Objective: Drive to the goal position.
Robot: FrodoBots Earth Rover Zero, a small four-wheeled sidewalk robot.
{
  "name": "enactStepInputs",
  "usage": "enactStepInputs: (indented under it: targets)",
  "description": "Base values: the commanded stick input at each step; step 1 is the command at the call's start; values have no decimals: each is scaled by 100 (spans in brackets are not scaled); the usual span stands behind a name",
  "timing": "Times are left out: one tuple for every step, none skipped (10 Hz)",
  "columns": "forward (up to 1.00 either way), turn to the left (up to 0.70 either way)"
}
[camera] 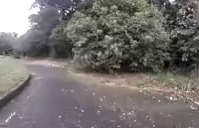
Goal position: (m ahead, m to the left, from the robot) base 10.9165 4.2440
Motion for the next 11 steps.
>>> enactStepInputs:
  targets:
    - [68,17]
    - [68,14]
    - [68,12]
    - [68,12]
    - [68,14]
    - [68,21]
    - [68,23]
    - [68,24]
    - [68,28]
    - [68,33]
    - [68,34]
